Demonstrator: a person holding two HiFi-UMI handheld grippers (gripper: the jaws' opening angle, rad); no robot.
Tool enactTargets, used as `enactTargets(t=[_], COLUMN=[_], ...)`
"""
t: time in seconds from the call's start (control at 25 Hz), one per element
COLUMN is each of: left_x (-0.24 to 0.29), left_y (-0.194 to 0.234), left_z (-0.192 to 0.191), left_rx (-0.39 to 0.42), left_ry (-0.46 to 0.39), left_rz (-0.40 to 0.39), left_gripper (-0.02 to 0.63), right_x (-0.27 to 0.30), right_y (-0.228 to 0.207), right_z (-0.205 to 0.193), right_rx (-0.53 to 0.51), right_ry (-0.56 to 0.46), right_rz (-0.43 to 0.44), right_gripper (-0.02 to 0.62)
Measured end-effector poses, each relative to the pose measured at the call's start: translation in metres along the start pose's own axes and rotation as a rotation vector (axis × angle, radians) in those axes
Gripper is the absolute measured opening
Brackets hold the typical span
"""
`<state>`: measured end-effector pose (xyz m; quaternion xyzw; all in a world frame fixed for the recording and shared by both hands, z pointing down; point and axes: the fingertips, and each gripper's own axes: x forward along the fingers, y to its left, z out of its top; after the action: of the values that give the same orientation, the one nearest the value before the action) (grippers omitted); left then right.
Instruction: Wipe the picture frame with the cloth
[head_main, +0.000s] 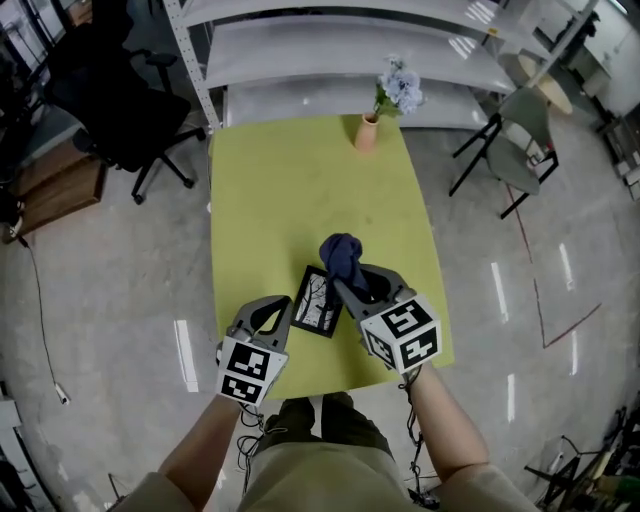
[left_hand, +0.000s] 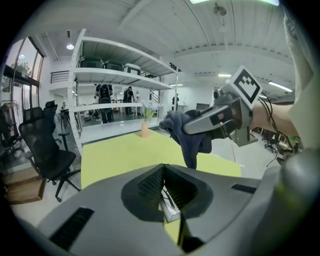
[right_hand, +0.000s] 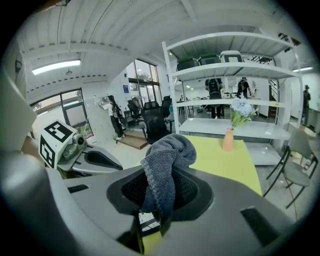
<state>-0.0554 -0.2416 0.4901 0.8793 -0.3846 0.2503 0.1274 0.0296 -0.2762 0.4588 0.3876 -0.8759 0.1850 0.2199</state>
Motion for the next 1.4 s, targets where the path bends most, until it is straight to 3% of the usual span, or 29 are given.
enactTargets(t=[0.36, 0.52, 0.72, 0.88, 1.12, 1.4], left_x=[0.054, 0.069, 0.081, 0.085, 0.086, 0.086], left_y=[0.007, 0.006, 0.002, 0.003, 0.003, 0.006], left_z=[-0.054, -0.079, -0.112, -0.131, -0.135, -0.137], left_rx=[-0.073, -0.077, -0.154, -0.154, -0.154, -0.234], left_ry=[0.109, 0.158, 0.208, 0.245, 0.245, 0.229], left_rz=[-0.003, -0.024, -0.06, -0.063, -0.07, -0.05], left_gripper=[0.008, 0.008, 0.008, 0.008, 0.009, 0.008], right_x=[0.08, 0.106, 0.129, 0.141, 0.145, 0.125], right_y=[-0.003, -0.005, -0.005, -0.002, -0.002, -0.018], right_z=[-0.05, -0.069, -0.093, -0.108, -0.129, -0.147], right_rx=[-0.018, -0.028, -0.044, -0.053, -0.048, -0.035], right_ry=[0.136, 0.18, 0.231, 0.26, 0.295, 0.378], right_rz=[0.093, 0.103, 0.113, 0.122, 0.112, 0.075], right_gripper=[0.104, 0.104, 0.104, 0.106, 0.106, 0.104])
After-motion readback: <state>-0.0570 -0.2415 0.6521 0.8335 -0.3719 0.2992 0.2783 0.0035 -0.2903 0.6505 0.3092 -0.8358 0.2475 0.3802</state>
